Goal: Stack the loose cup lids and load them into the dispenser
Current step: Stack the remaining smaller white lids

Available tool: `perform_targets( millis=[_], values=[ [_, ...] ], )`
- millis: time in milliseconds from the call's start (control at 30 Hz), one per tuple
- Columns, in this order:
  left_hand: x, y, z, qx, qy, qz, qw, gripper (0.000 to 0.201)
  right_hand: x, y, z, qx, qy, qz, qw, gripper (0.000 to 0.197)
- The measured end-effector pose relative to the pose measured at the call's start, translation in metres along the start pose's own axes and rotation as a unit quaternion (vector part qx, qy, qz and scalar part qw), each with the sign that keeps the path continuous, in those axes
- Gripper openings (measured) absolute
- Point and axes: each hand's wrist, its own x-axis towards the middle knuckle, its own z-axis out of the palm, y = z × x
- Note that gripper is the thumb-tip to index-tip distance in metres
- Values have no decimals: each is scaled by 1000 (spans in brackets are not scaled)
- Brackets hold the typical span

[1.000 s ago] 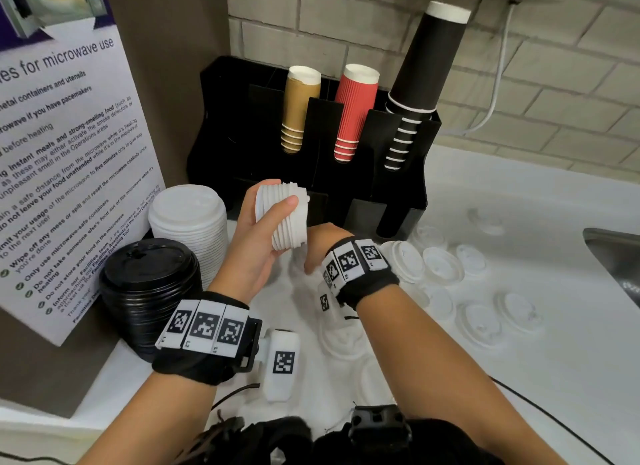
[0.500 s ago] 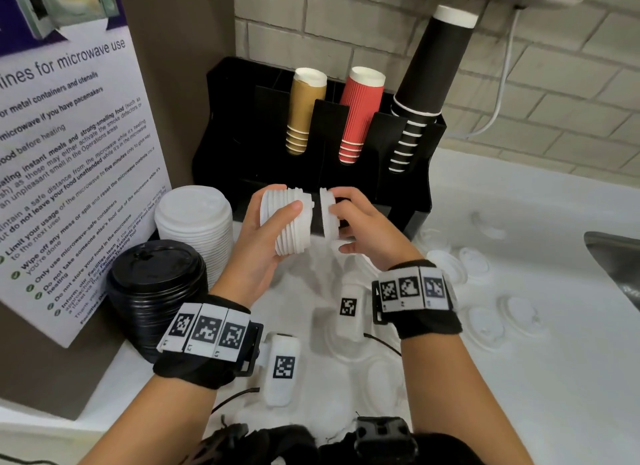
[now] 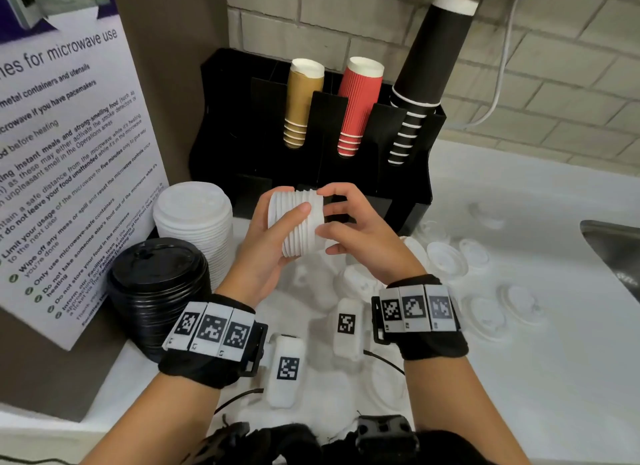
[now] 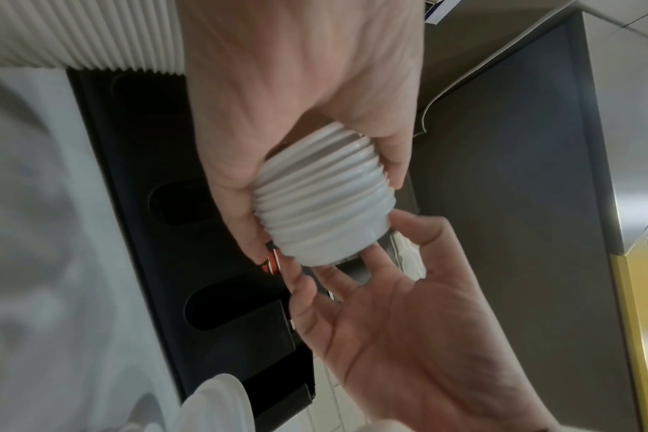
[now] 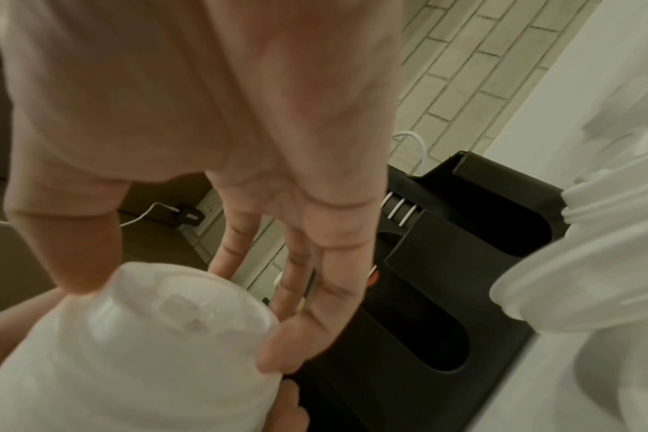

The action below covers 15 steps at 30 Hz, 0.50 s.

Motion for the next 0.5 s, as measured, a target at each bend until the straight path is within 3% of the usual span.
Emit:
perform_targets(
  millis=[200, 333, 433, 500],
  values=[
    [-2, 1, -5, 7, -3, -13, 1000, 51, 0, 2, 1, -17, -9, -3, 1000, 43],
    [-2, 0, -5, 5, 19, 2, 1000, 53, 0, 5, -2, -40, -26, 42, 998, 44],
    [-2, -3, -5, -4, 47, 13, 999, 50, -4, 8, -5, -169, -46, 75, 982, 41],
    [-1, -4, -6, -12, 51, 15, 999, 41, -10, 10, -5, -314, -118, 110, 936, 45]
  ],
)
